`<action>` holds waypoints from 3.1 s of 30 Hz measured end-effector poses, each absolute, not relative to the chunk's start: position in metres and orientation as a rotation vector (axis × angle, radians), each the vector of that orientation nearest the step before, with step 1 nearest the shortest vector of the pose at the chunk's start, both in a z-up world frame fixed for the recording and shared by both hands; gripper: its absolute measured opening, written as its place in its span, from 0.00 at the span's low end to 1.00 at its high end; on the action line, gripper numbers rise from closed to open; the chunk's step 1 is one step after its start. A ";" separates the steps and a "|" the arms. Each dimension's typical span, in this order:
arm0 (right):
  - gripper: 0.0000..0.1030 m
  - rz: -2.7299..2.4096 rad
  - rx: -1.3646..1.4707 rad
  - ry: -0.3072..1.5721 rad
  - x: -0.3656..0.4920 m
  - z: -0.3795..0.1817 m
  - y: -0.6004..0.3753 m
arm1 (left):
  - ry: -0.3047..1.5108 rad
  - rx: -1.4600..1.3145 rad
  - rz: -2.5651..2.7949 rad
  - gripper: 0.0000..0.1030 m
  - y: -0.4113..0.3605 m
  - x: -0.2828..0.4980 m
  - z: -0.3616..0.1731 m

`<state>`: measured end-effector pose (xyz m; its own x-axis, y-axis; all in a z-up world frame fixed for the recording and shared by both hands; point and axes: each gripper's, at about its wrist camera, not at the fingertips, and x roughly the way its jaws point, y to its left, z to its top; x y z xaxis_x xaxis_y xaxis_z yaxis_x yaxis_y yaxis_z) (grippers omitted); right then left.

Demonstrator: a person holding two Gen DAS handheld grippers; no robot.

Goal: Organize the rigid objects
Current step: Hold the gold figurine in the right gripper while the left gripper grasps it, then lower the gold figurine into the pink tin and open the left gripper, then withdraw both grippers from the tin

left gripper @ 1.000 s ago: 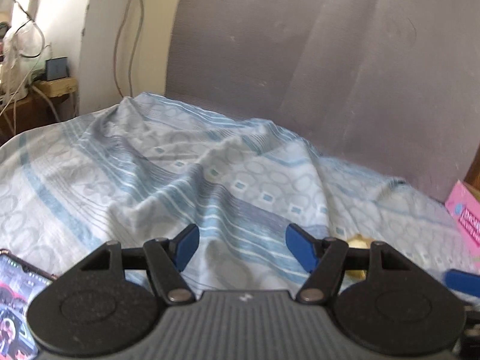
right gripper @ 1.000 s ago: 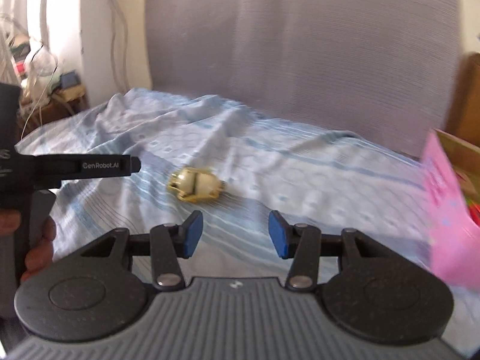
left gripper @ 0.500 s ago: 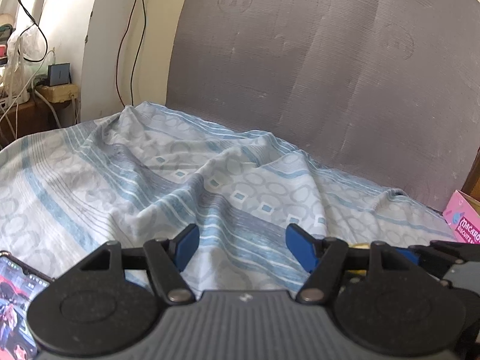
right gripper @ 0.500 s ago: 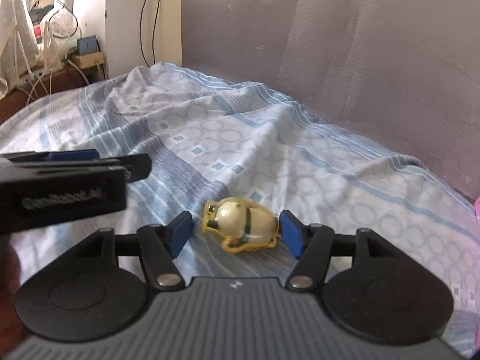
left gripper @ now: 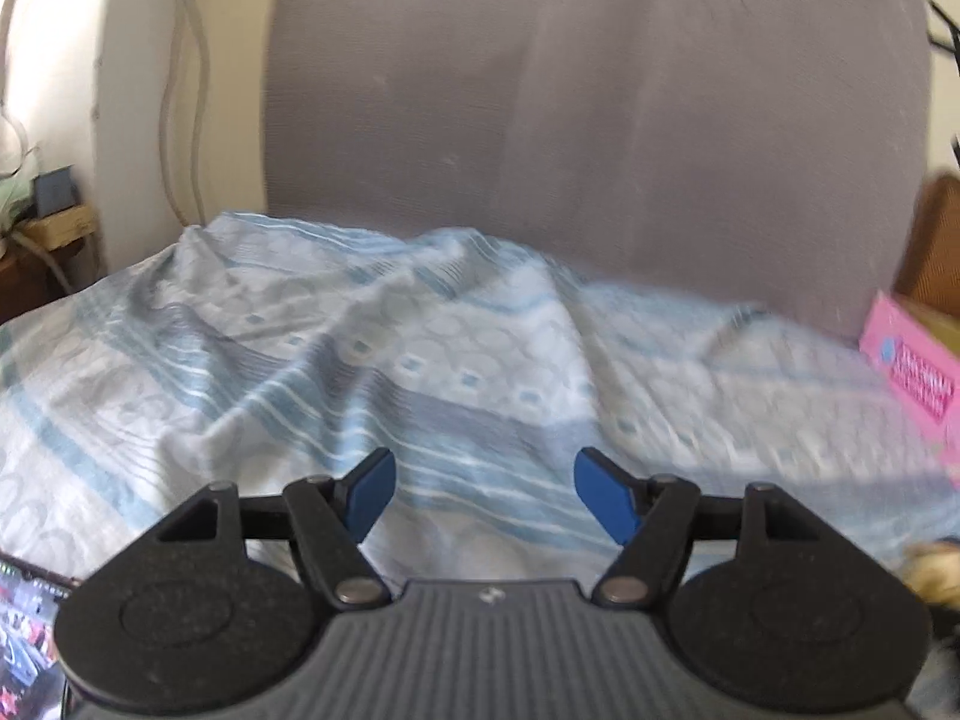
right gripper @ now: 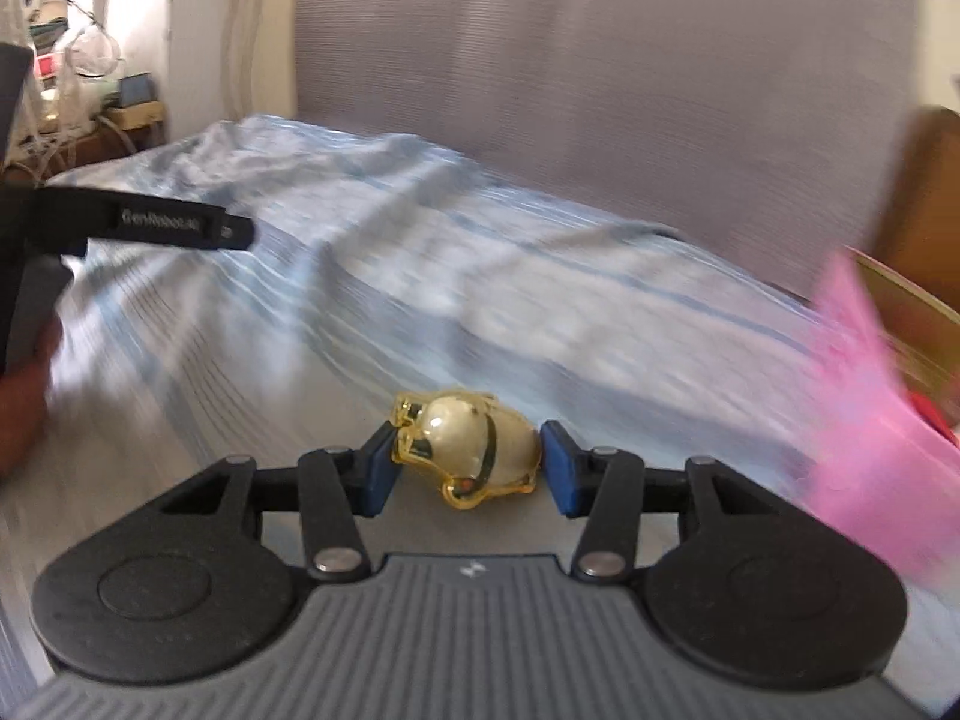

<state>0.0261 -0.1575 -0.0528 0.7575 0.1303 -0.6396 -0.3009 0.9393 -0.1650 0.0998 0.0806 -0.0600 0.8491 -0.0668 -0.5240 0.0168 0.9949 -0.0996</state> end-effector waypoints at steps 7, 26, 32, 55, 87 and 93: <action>0.45 -0.026 -0.212 0.639 -0.033 -0.043 -0.245 | 0.655 -0.072 -0.252 0.66 0.009 0.083 -0.061; 0.62 -0.076 -0.068 0.575 -0.106 -0.047 -0.319 | 0.953 -0.023 -0.903 0.76 -0.215 0.023 -0.048; 0.38 -0.011 -0.085 0.584 -0.106 -0.050 -0.315 | 0.954 -0.034 -0.928 0.47 -0.223 0.018 -0.050; 0.39 -0.093 -0.096 0.439 0.014 -0.002 -0.396 | 0.855 -0.083 -0.901 0.49 -0.324 0.145 0.006; 0.52 -0.229 0.258 0.258 -0.086 0.031 -0.402 | 0.502 0.087 -0.560 0.99 -0.234 0.045 0.045; 0.70 -0.241 0.309 0.262 -0.109 0.038 -0.385 | 0.475 0.117 -0.501 1.00 -0.205 0.006 0.041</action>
<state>-0.1085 -0.3846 0.0383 0.9379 -0.1920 -0.2891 0.2715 0.9248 0.2666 0.0060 -0.2050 0.0413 0.7713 -0.4346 -0.4649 0.4879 0.8729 -0.0066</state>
